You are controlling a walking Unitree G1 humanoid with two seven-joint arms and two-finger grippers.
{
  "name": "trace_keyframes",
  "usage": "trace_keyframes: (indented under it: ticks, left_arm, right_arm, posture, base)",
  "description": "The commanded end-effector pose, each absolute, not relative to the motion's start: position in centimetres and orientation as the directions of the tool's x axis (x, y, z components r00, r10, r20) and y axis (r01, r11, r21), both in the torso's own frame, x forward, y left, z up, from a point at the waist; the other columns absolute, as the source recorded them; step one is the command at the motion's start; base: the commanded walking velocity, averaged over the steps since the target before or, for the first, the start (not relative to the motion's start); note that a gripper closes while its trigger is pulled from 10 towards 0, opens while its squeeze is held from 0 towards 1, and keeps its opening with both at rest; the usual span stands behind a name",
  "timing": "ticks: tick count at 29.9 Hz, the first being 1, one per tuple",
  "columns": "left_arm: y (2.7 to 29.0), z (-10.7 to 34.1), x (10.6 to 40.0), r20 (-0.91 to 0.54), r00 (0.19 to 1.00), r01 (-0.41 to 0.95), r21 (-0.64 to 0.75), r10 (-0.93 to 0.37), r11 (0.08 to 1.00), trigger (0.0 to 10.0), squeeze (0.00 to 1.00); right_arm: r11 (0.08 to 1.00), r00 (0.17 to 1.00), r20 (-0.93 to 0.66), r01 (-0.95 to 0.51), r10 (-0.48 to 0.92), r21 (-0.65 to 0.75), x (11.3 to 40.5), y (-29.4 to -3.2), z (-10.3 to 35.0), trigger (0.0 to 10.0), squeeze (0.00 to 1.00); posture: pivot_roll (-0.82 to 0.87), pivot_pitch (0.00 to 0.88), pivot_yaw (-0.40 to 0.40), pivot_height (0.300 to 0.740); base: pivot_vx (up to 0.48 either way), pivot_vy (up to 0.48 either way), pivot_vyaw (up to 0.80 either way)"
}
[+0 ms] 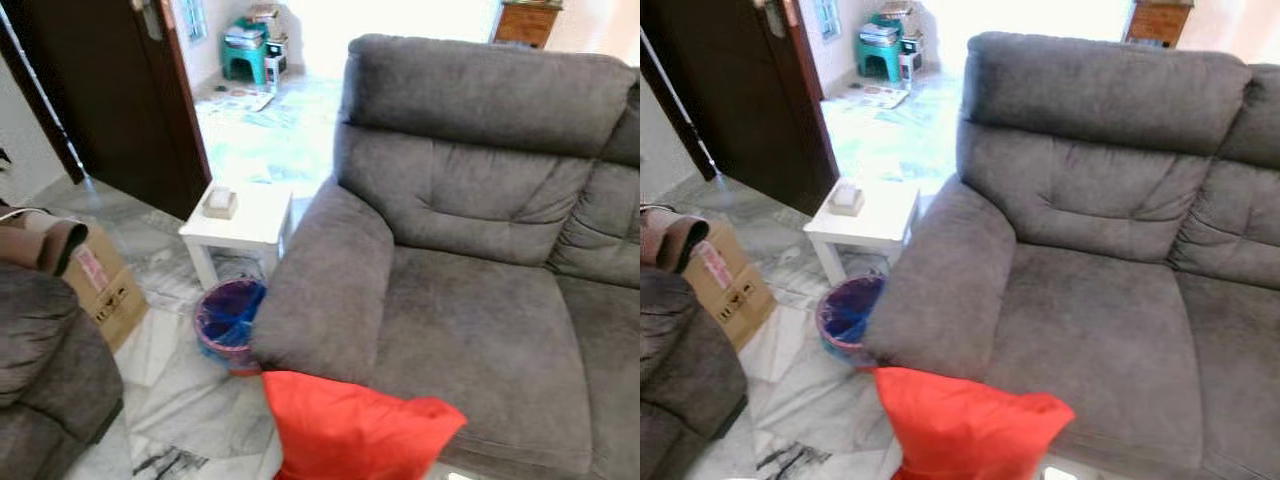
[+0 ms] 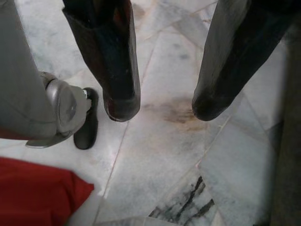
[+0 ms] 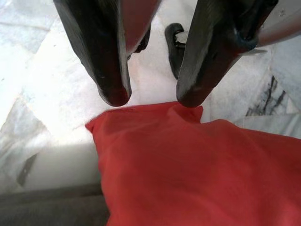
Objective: Move the pillow to the sofa from floor
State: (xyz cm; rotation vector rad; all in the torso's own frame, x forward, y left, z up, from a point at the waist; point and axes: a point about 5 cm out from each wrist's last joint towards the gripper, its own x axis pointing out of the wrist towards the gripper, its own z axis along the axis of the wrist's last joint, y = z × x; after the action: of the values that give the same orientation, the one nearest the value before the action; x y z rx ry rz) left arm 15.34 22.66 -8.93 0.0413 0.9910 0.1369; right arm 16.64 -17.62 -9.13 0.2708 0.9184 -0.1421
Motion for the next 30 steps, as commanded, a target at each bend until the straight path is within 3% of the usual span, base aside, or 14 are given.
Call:
trace_keyframes:
  ticks: [1, 12, 15, 23, 30]
  left_arm:
    - [21.9, -9.3, 14.9, -0.845, 0.520, -0.082, 0.097, 0.125, 0.992, 10.0, 0.00]
    - [20.6, -9.5, 15.1, -0.844, 0.524, -0.084, 0.085, 0.116, 0.993, 10.0, 0.00]
    - [21.6, -9.3, 15.1, -0.844, 0.521, -0.094, 0.092, 0.128, 0.991, 10.0, 0.00]
    - [21.9, -9.2, 15.2, -0.846, 0.516, -0.101, 0.095, 0.134, 0.990, 10.0, 0.00]
    - [22.0, -9.2, 15.3, -0.844, 0.519, -0.090, 0.098, 0.131, 0.991, 10.0, 0.00]
  right_arm:
    - [0.951, 0.592, -0.806, 0.257, -0.015, 0.172, 16.1, -17.8, -9.4, 10.0, 0.00]
    - [0.953, 0.589, -0.808, 0.248, -0.008, 0.171, 16.1, -17.7, -9.4, 10.0, 0.00]
    - [0.953, 0.590, -0.807, 0.251, -0.009, 0.172, 16.1, -17.7, -9.4, 10.0, 0.00]
    - [0.952, 0.590, -0.807, 0.252, -0.007, 0.176, 16.1, -17.6, -9.3, 10.0, 0.00]
    - [0.950, 0.592, -0.806, 0.258, -0.012, 0.175, 16.2, -17.5, -9.3, 10.0, 0.00]
  posture:
    - [0.12, 0.086, 0.039, 0.740]
    - [0.13, 0.085, 0.031, 0.740]
    - [0.13, 0.089, 0.029, 0.740]
    - [0.13, 0.087, 0.029, 0.740]
    - [0.12, 0.085, 0.036, 0.740]
  base:
    - [0.000, 0.000, 0.00]
    - [0.000, 0.000, 0.00]
    - [0.000, 0.000, 0.00]
    - [0.000, 0.255, 0.00]
    - [0.000, 0.000, 0.00]
